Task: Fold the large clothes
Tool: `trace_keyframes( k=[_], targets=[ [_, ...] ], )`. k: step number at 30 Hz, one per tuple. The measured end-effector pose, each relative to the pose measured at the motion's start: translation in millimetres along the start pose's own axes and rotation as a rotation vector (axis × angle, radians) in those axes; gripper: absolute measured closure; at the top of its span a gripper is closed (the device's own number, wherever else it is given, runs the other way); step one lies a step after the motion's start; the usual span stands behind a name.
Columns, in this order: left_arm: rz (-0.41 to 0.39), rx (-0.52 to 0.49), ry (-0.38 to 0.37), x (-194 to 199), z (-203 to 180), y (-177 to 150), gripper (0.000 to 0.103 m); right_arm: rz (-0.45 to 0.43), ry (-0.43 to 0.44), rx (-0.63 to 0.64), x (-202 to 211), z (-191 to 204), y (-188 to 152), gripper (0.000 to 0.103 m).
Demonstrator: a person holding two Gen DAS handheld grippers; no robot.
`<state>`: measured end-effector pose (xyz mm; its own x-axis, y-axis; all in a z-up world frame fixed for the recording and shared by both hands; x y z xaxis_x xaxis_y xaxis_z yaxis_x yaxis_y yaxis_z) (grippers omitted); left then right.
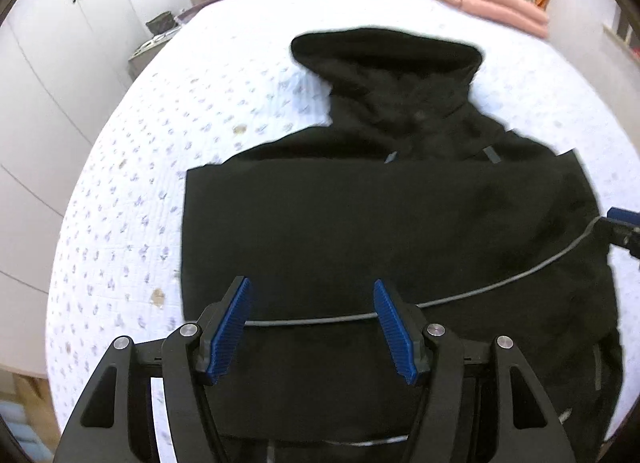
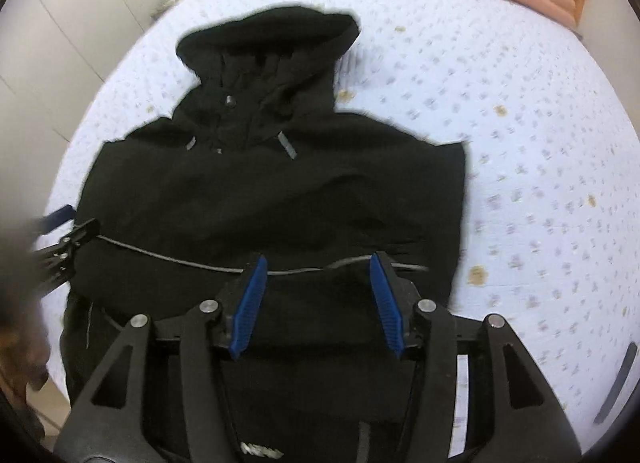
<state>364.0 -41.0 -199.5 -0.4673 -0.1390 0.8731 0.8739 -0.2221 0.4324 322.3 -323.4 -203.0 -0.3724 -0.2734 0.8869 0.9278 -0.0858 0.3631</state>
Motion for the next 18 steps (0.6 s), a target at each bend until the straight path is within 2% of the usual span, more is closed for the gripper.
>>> trace_keyframes(
  k=[3,4,5,7,12,16,18],
  targets=[
    [0.065,-0.033,0.018,-34.0,16.0,-13.4,0.036,0.085,-0.119,-0.004,-47.6,-1.6,-17.8,0.052],
    [0.056,-0.054,0.023,-40.4,18.4,-17.4,0.036,0.113,-0.131,-0.02,-62.5,-5.4,-26.4,0.052],
    [0.036,-0.071,0.022,-42.2,19.9,-17.9,0.035,0.094,-0.138,-0.023,-66.0,-6.3,-28.9,0.052],
    [0.024,-0.095,0.029,-46.0,23.1,-17.1,0.028,0.075,-0.179,-0.002,-66.3,-3.0,-29.9,0.052],
    [0.002,-0.084,-0.054,-28.7,34.7,-8.9,0.028,0.083,-0.163,-0.088,-51.8,-3.1,-26.1,0.052],
    [-0.035,0.002,-0.165,-3.7,57.9,-10.2,0.028,0.016,-0.145,-0.107,-10.6,10.3,-18.1,0.05],
    [-0.024,0.029,-0.174,-6.3,61.8,-14.3,0.028,0.019,-0.159,-0.101,-7.0,14.2,-21.9,0.05]
  ],
)
Point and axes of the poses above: each gripper's, at about its wrist camera, not at the fingertips, and x roughly against the way its jaws point, z to its left, y to its top, the point moved 7 cm from there along -x, roughly the way its jaws point, and after that the axes turned 8 degrees about y, right-handed, at the moved point
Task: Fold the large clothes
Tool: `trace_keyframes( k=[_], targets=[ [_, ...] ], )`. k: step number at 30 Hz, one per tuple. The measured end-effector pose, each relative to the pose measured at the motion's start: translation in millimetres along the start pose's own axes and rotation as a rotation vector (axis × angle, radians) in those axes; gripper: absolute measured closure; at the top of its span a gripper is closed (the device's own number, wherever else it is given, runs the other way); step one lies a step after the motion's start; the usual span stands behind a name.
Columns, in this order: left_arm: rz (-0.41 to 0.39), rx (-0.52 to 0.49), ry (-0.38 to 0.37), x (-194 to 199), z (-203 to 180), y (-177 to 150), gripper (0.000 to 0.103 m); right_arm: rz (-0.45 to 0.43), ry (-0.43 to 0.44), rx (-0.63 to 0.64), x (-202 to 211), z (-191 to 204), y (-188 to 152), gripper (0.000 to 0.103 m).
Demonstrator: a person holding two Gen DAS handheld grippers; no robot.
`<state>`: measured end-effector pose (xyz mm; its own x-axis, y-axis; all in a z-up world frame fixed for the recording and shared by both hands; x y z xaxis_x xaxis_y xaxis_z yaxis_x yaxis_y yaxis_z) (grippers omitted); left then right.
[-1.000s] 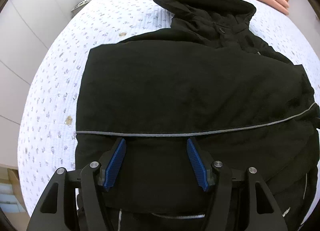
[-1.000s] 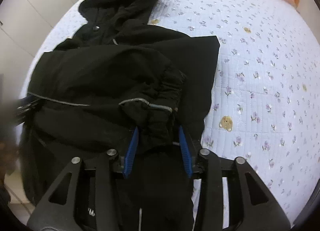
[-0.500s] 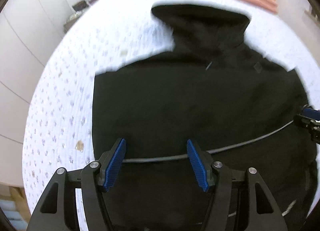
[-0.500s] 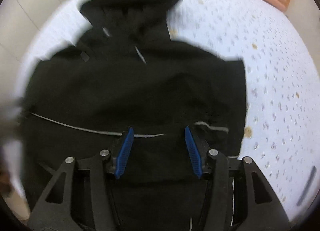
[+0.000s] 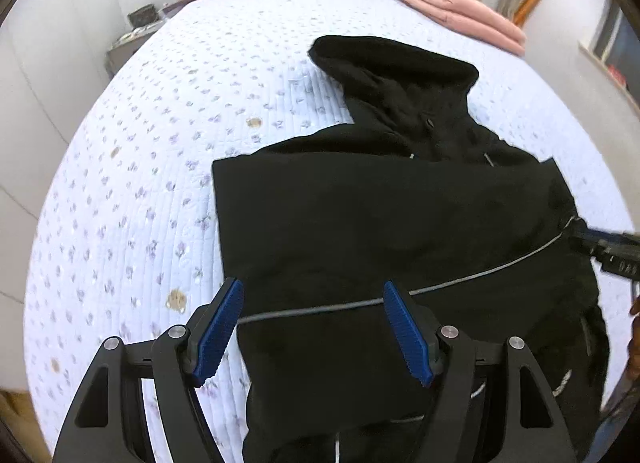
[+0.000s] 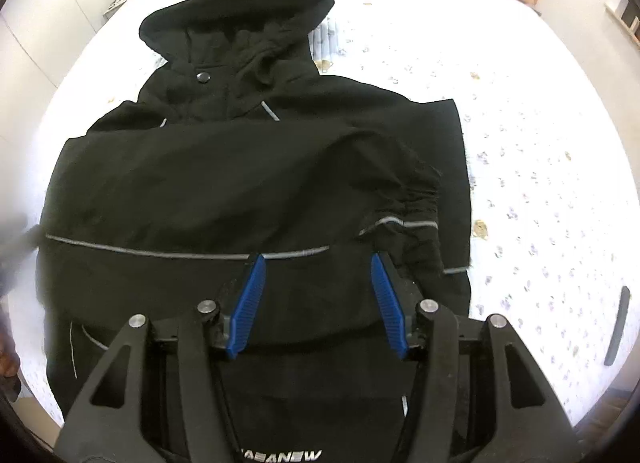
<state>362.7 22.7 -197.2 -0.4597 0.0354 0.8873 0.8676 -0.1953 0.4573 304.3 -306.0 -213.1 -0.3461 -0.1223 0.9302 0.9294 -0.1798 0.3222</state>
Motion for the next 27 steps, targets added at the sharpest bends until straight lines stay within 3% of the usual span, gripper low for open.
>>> trace_keyframes(
  k=[3,5,7,8,13,19,27],
  targets=[
    [0.096,-0.008,0.058,-36.2,6.4,-17.7,0.028,0.079,-0.049,0.005,-25.9,-4.2,-11.8,0.052],
    [0.143,0.05,0.008,-55.5,12.0,-28.6,0.028,0.145,-0.053,-0.013,-49.4,-9.0,-22.1,0.05],
    [0.173,0.143,-0.069,-58.9,21.5,-28.1,0.027,0.139,-0.045,-0.019,-52.8,-10.8,-20.0,0.049],
    [0.166,0.156,-0.079,-55.8,24.4,-26.3,0.027,0.144,-0.047,-0.015,-52.5,-10.2,-18.1,0.049],
    [0.089,0.091,0.014,-25.0,30.9,-9.6,0.027,0.125,-0.032,-0.004,-22.2,-3.2,-11.7,0.049],
    [-0.007,0.083,0.029,-3.3,32.3,49.6,0.027,0.002,0.049,-0.009,8.6,10.3,46.3,0.048],
    [-0.117,0.038,0.042,-37.1,1.4,177.8,0.027,-0.139,0.107,-0.013,-1.4,4.5,167.7,0.046]
  ],
)
Point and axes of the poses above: each gripper's, at about its wrist camera, not at the fingertips, and x roughly against the way its jaws point, z to its left, y to its top, the point moved 7 cm from there along -x, roughly the way its jaws point, and after that the axes turned 8 degrees about y, right-handed, at the moved point
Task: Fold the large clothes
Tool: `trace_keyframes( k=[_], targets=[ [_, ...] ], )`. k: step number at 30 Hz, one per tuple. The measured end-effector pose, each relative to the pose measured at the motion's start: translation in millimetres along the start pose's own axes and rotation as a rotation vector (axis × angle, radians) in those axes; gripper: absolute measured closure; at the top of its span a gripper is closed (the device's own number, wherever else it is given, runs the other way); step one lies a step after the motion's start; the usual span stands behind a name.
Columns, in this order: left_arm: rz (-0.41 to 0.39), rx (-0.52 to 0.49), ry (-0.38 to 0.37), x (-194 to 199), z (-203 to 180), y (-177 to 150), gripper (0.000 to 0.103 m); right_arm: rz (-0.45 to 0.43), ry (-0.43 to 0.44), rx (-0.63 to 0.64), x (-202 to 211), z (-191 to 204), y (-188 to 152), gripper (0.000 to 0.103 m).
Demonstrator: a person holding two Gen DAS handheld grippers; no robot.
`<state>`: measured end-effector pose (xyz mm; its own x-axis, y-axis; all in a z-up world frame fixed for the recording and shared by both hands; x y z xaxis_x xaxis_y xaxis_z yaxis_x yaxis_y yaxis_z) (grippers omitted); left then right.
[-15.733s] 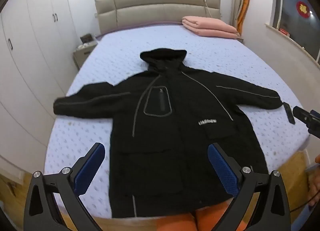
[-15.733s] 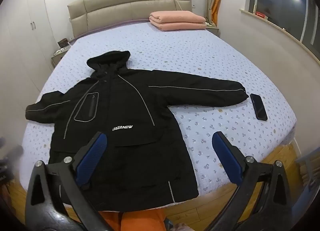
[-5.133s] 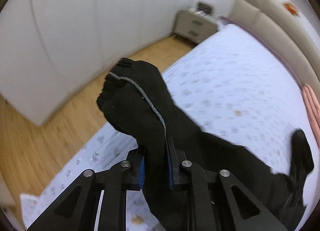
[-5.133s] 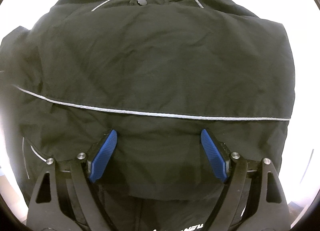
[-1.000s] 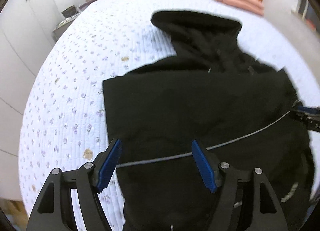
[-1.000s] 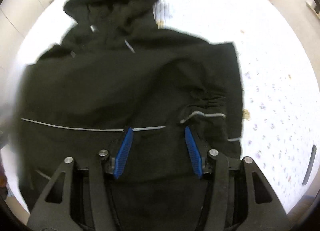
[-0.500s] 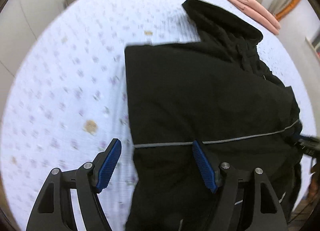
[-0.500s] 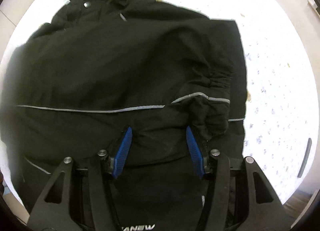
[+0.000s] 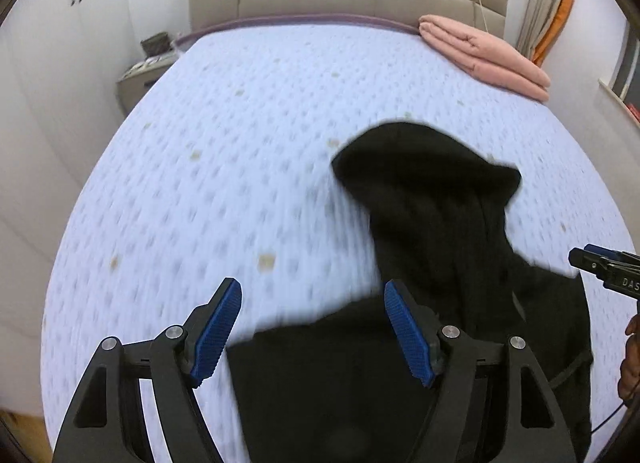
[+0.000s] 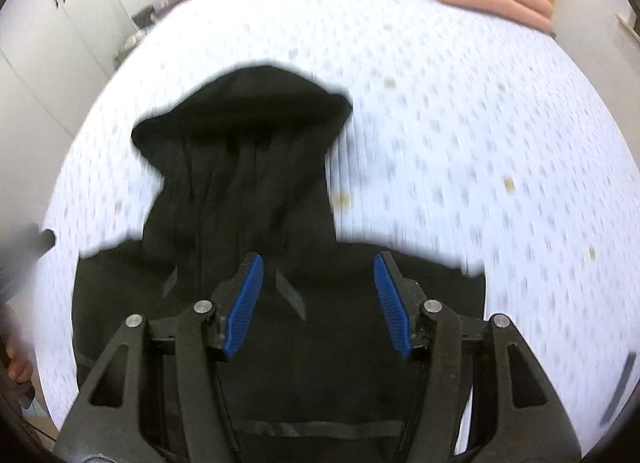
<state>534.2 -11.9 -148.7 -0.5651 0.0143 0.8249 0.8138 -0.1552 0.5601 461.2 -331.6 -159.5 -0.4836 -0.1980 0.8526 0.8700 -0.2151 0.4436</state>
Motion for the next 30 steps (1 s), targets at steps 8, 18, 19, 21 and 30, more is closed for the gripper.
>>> trace_keyframes(
  k=[8,18,19,21,30],
  targets=[
    [0.068,-0.004,-0.053,-94.6,-26.5,72.5,0.027,-0.01,0.035,-0.035,-56.4,-23.8,72.9,0.041],
    [0.091,-0.064,-0.034,-157.6,-47.0,78.6,0.028,0.054,0.004,-0.007,-117.6,-33.7,91.2,0.045],
    [0.088,-0.076,-0.019,-159.8,-48.2,77.4,0.029,0.048,-0.019,-0.002,-120.4,-36.9,93.3,0.067],
    [0.083,-0.085,0.009,-163.5,-47.2,74.8,0.059,0.039,-0.057,0.019,-120.7,-42.8,93.9,0.1],
    [0.058,0.178,-0.176,-143.2,-9.8,61.7,0.08,-0.033,-0.005,-0.019,-92.0,-67.6,61.0,0.097]
  ],
)
Point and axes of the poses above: each gripper's, at about its wrist camera, not at the fingertips, and x roughly against the way its jaws point, z to its left, y to its top, the point moved 7 cm from there along -x, roughly the way its jaws point, and after that the axes turned 8 degrees about y, right-handed, at the moved point
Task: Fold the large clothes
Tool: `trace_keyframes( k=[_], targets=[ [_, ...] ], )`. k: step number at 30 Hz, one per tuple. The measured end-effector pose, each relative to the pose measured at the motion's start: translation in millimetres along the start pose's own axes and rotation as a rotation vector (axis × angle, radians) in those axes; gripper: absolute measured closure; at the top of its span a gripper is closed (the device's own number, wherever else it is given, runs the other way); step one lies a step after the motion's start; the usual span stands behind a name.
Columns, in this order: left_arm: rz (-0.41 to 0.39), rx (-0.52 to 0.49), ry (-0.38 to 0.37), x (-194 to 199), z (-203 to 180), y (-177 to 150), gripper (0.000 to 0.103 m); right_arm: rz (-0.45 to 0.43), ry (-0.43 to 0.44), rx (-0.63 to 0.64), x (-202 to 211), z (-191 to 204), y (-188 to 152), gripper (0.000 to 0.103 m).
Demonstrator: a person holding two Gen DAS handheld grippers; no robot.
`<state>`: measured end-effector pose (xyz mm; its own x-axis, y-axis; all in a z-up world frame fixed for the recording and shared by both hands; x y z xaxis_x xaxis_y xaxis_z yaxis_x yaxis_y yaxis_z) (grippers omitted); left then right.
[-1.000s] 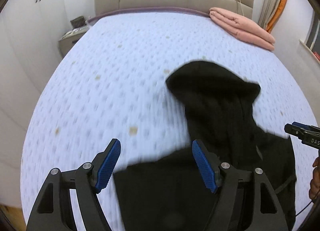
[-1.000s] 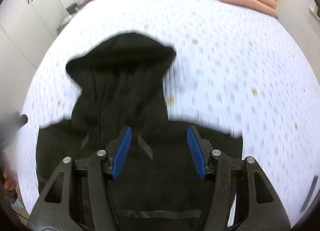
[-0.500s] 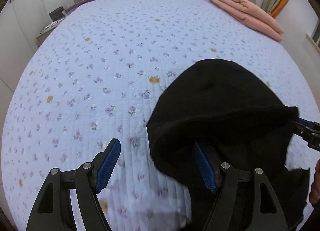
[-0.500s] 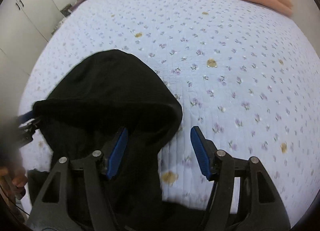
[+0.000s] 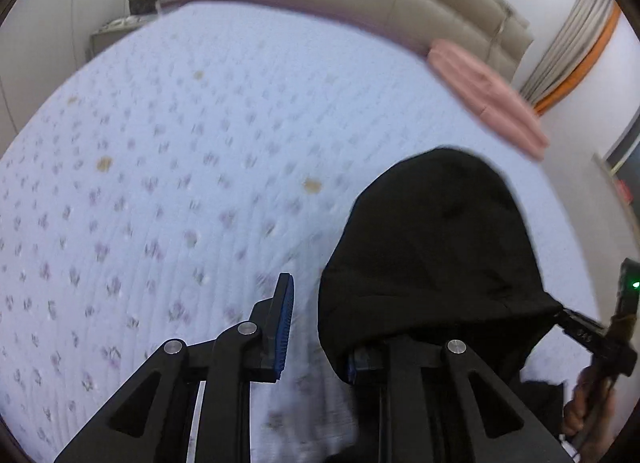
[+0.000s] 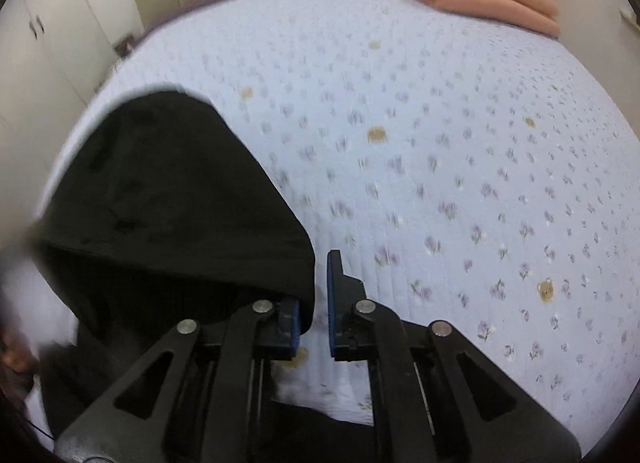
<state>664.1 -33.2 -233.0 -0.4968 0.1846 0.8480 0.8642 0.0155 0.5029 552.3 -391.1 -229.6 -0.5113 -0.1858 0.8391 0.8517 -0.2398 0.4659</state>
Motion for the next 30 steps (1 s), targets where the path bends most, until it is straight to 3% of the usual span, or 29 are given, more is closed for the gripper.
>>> trace_keyframes(
  k=[3,5,7,9,12,14,18,20,22,25,28,30],
  targets=[
    [0.13,-0.03,0.007,-40.2,7.0,-17.3,0.078,0.102,-0.019,0.019,-37.8,-4.2,-15.3,0.096],
    [0.14,-0.05,0.001,-42.1,8.4,-20.7,0.073,0.104,-0.041,0.055,-40.8,-1.2,-15.5,0.095],
    [0.105,-0.094,0.04,-27.5,13.0,-18.5,0.046,0.113,-0.053,0.085,-34.0,1.0,-14.5,0.088],
    [0.065,-0.139,0.053,-9.6,17.7,-17.5,0.036,0.135,-0.026,0.083,-26.8,-1.1,-16.8,0.079],
    [0.047,-0.181,0.044,20.0,25.3,-18.9,0.035,0.129,0.031,0.071,-4.5,-3.6,-18.2,0.069],
    [-0.008,-0.213,0.074,43.3,25.5,-13.2,0.035,0.098,0.062,0.067,17.3,0.7,-15.8,0.06],
    [-0.132,-0.232,0.024,80.3,1.8,12.7,0.035,-0.002,0.093,0.104,55.5,25.9,5.6,0.055],
    [-0.155,-0.227,0.011,75.5,-15.3,31.1,0.035,-0.022,0.098,0.122,55.8,40.9,18.6,0.054],
    [-0.14,-0.233,0.035,55.9,-32.9,39.4,0.035,-0.026,0.079,0.131,38.4,53.8,34.8,0.054],
    [-0.038,-0.254,0.029,7.1,-48.0,30.4,0.038,0.013,0.091,0.127,4.2,62.6,41.3,0.053],
    [0.062,-0.316,0.045,-16.8,-48.3,-6.8,0.044,0.114,0.112,0.123,-24.2,58.9,24.2,0.053],
    [0.06,-0.349,0.067,-17.0,-44.5,-27.1,0.043,0.176,0.12,0.138,-35.0,52.0,0.2,0.053]
  ],
)
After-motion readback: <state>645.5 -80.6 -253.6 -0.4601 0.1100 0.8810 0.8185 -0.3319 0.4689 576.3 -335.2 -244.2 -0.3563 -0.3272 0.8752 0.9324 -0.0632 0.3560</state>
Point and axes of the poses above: each gripper's, at about its wrist camera, not at the fingertips, and x roughly against the way its jaws point, z to its left, y to its top, the point moved 7 cm from there along -x, roughly the way its jaws point, and after that the axes turned 8 degrees about y, right-handed, at the moved point
